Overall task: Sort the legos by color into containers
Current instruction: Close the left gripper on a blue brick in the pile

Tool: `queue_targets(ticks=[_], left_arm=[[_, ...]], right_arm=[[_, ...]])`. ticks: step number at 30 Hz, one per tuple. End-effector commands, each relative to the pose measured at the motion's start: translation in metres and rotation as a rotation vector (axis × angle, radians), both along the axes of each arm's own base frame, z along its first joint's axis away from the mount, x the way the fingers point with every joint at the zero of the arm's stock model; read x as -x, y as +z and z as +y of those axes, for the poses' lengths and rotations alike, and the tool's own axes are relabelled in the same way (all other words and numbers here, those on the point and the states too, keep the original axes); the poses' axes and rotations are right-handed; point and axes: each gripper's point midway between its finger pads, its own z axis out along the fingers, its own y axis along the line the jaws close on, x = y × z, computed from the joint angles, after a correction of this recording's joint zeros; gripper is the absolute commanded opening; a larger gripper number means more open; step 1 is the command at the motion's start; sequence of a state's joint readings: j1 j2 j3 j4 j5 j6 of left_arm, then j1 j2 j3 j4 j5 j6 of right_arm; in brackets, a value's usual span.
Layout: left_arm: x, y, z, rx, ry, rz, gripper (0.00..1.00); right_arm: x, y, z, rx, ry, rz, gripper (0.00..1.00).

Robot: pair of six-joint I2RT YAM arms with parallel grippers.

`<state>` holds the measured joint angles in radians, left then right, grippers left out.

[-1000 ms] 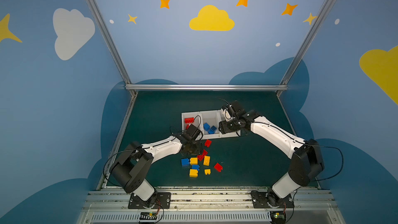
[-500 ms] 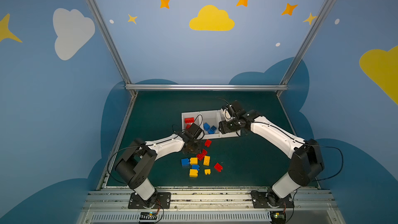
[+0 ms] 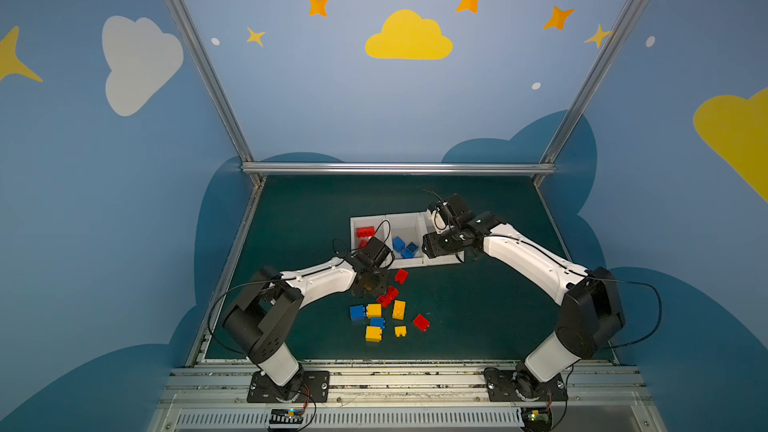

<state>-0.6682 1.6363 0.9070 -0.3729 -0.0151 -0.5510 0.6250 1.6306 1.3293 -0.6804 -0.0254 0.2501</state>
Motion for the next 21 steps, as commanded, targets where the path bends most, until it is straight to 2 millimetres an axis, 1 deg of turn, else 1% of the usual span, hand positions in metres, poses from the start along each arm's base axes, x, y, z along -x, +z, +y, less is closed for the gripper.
queue_targets(ticks=[1, 9, 13, 21], left_arm=[[0.0008, 0.0054, 0.0039, 0.000, -0.001, -0.014, 0.42], [0.0039, 0.0049, 0.0045, 0.005, -0.007, -0.012, 0.38], [0.0066, 0.0005, 0.0043, -0.004, -0.023, 0.000, 0.36], [0.0100, -0.0028, 0.0033, -0.023, -0.059, 0.010, 0.27]], right_arm=[[-0.0022, -0.0002, 0.0009, -0.002, -0.001, 0.005, 0.66], [-0.0013, 0.0004, 0.0001, -0.003, -0.004, 0.004, 0.65], [0.0003, -0.0007, -0.0005, -0.005, -0.006, 0.007, 0.65], [0.0010, -0.0017, -0.0028, 0.000, -0.012, 0.005, 0.65]])
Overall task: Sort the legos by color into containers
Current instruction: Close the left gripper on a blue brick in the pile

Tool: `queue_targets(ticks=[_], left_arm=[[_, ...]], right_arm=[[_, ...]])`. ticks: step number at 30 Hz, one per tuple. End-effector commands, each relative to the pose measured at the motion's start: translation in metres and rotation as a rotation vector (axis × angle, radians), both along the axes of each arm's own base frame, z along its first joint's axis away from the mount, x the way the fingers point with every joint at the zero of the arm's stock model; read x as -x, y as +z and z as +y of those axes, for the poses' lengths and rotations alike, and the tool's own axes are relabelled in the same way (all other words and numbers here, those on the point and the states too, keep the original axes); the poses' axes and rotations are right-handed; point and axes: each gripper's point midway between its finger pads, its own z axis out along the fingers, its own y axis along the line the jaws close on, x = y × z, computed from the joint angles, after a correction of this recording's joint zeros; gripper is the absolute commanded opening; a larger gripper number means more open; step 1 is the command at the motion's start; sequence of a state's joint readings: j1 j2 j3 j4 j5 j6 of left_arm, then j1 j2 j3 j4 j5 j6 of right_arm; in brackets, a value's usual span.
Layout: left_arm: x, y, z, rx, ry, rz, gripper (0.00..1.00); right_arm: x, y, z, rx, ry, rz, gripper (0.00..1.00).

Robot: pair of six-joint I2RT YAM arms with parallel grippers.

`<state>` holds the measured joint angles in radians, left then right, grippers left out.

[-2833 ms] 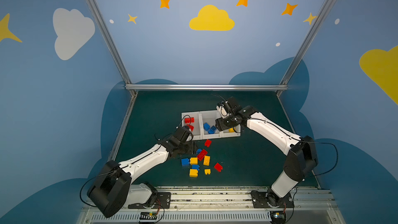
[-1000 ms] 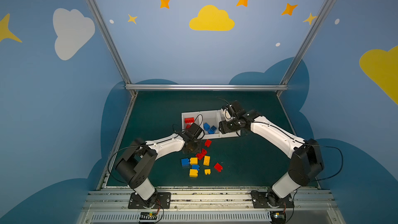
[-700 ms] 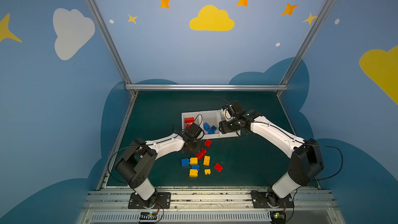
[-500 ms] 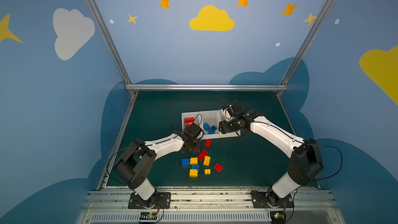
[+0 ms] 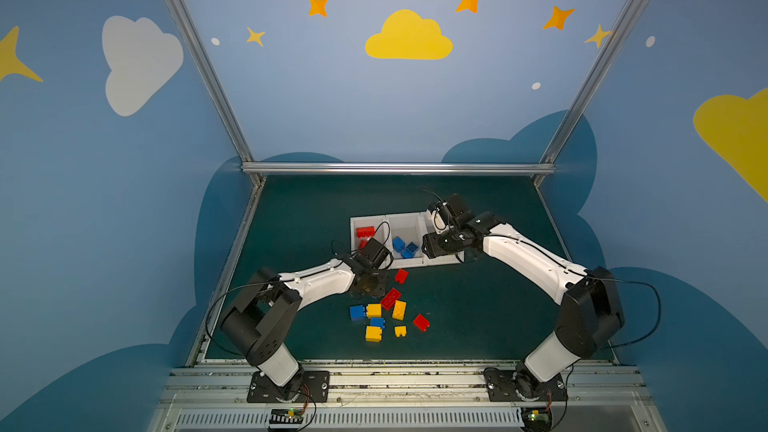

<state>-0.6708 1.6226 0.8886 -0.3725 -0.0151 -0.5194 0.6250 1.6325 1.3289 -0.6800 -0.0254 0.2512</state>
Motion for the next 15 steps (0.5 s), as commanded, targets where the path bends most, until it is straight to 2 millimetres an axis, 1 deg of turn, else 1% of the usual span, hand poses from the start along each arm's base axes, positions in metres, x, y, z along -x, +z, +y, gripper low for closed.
queue_targets(ticks=[1, 9, 11, 15], left_arm=[[0.005, -0.002, 0.001, -0.013, -0.029, 0.016, 0.26], [0.007, -0.003, -0.001, -0.012, -0.042, 0.021, 0.18], [0.006, -0.001, -0.002, -0.011, -0.046, 0.017, 0.17], [0.003, 0.010, -0.006, 0.000, -0.061, -0.002, 0.16]], right_arm=[[0.001, -0.001, -0.003, -0.001, -0.011, 0.003, 0.65], [0.001, 0.000, -0.004, 0.003, -0.012, 0.001, 0.65], [0.002, 0.000, -0.005, 0.002, -0.013, -0.002, 0.64], [0.001, 0.002, -0.006, 0.006, -0.015, -0.009, 0.64]])
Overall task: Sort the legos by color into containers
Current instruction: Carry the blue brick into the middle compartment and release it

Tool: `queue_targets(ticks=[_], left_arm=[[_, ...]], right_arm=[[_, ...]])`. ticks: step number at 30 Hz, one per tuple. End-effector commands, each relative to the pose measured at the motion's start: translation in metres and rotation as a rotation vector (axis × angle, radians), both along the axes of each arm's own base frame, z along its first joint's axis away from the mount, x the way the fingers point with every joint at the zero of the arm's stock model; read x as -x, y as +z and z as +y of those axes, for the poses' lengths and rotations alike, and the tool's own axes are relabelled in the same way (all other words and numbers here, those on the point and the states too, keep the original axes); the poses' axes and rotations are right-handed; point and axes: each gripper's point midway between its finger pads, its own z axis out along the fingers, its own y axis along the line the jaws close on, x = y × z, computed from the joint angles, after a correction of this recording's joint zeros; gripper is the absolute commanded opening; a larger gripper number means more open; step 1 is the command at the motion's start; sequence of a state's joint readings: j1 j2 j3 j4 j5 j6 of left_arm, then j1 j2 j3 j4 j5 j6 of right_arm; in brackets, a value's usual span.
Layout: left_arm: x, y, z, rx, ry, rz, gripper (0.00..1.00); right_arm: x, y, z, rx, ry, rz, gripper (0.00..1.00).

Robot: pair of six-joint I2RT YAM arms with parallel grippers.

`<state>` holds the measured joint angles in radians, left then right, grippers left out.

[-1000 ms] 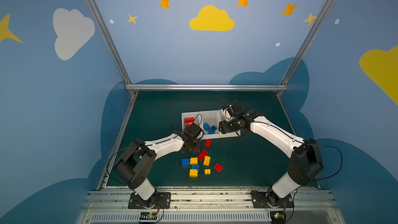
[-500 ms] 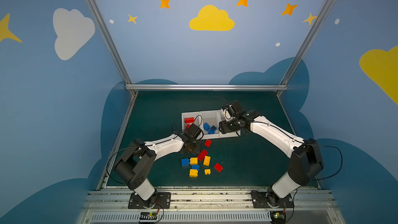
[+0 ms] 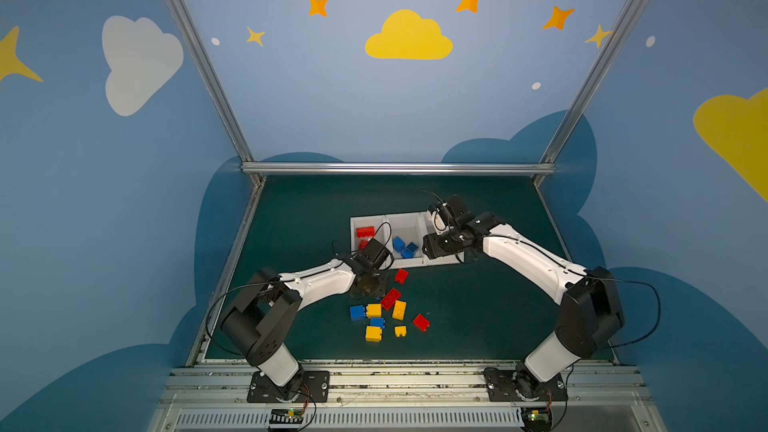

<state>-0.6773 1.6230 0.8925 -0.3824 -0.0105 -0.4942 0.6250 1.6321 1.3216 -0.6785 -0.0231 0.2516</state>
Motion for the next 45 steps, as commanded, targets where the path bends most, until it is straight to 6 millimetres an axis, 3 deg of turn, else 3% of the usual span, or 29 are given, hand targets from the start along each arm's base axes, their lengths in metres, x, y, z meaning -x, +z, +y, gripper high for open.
queue_targets(ticks=[1, 12, 19, 25, 29, 34, 45], left_arm=[[-0.001, 0.015, -0.006, 0.014, -0.033, -0.010, 0.16], [-0.037, 0.081, -0.041, 0.123, -0.099, -0.157, 0.16], [-0.096, 0.106, -0.061, 0.147, -0.088, -0.263, 0.16], [-0.154, 0.109, -0.075, 0.164, -0.090, -0.284, 0.17], [-0.179, 0.102, -0.080, 0.188, -0.099, -0.266, 0.20], [-0.192, 0.098, -0.081, 0.226, -0.077, -0.252, 0.28], [-0.184, 0.109, -0.075, 0.261, -0.053, -0.279, 0.41]], right_arm=[[0.000, 0.004, -0.006, 0.003, -0.014, -0.013, 0.64], [0.000, 0.011, -0.020, 0.006, -0.038, -0.030, 0.64], [0.004, 0.019, -0.034, 0.008, -0.057, -0.044, 0.64], [0.009, 0.025, -0.047, 0.011, -0.078, -0.051, 0.64], [0.013, 0.026, -0.053, 0.012, -0.086, -0.053, 0.64], [0.015, 0.026, -0.057, 0.009, -0.092, -0.052, 0.64], [0.017, 0.021, -0.052, -0.006, -0.080, -0.026, 0.65]])
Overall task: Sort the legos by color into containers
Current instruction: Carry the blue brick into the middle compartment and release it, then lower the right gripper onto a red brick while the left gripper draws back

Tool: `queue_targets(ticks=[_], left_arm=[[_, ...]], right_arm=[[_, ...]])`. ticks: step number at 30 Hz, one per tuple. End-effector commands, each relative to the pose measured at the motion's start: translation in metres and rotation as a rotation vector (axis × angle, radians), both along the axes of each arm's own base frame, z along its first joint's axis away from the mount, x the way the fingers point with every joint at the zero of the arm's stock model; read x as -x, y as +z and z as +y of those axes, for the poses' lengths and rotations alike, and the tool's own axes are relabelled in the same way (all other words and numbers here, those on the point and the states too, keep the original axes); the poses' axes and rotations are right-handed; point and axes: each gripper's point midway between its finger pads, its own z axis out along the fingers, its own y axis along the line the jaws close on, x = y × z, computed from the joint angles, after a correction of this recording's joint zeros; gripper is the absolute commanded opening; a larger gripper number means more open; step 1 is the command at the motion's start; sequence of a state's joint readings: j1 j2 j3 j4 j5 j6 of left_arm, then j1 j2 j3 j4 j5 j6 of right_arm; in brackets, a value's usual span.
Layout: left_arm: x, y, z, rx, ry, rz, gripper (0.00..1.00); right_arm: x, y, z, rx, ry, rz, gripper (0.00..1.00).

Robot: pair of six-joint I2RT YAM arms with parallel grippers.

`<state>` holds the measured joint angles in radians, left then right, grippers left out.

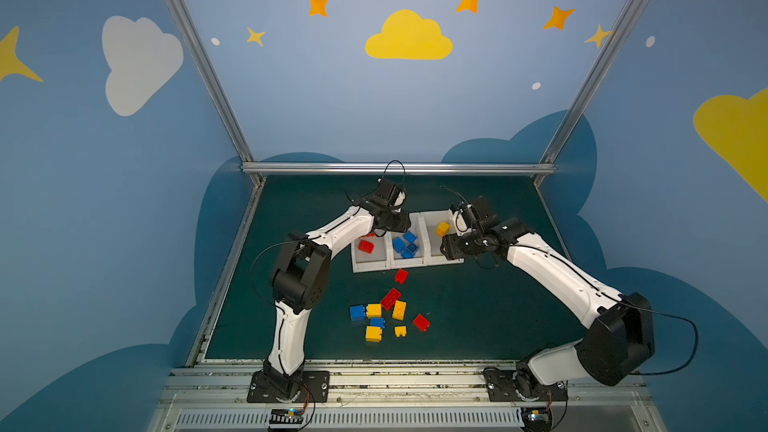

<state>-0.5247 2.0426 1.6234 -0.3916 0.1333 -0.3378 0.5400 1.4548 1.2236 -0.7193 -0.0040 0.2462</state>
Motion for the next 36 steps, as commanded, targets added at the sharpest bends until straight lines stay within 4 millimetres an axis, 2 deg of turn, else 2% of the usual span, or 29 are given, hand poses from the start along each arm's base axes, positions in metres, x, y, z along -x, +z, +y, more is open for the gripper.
queue_targets(ticks=[1, 7, 13, 19, 25, 28, 30, 36], left_arm=[[0.003, 0.026, 0.003, 0.045, 0.006, -0.042, 0.41], [0.011, 0.039, 0.020, 0.068, 0.041, -0.067, 0.43], [0.028, 0.048, 0.056, 0.069, 0.110, -0.084, 0.44], [0.052, 0.046, 0.105, 0.047, 0.220, -0.083, 0.46], [0.082, 0.041, 0.163, -0.008, 0.394, -0.105, 0.48], [0.097, 0.039, 0.187, -0.013, 0.457, -0.107, 0.48], [0.106, 0.036, 0.200, -0.014, 0.493, -0.106, 0.49], [0.125, 0.030, 0.221, -0.005, 0.560, -0.115, 0.50]], right_arm=[[0.006, -0.003, -0.001, -0.003, 0.013, 0.020, 0.65], [0.010, -0.014, 0.008, -0.016, 0.051, 0.068, 0.65], [0.019, -0.030, 0.026, -0.007, 0.116, 0.118, 0.65], [0.044, -0.052, 0.063, 0.051, 0.308, 0.173, 0.66], [0.069, -0.073, 0.097, 0.114, 0.446, 0.222, 0.68], [0.081, -0.079, 0.114, 0.119, 0.497, 0.242, 0.72], [0.091, -0.083, 0.125, 0.123, 0.532, 0.253, 0.80], [0.109, -0.097, 0.148, 0.170, 0.598, 0.270, 0.81]])
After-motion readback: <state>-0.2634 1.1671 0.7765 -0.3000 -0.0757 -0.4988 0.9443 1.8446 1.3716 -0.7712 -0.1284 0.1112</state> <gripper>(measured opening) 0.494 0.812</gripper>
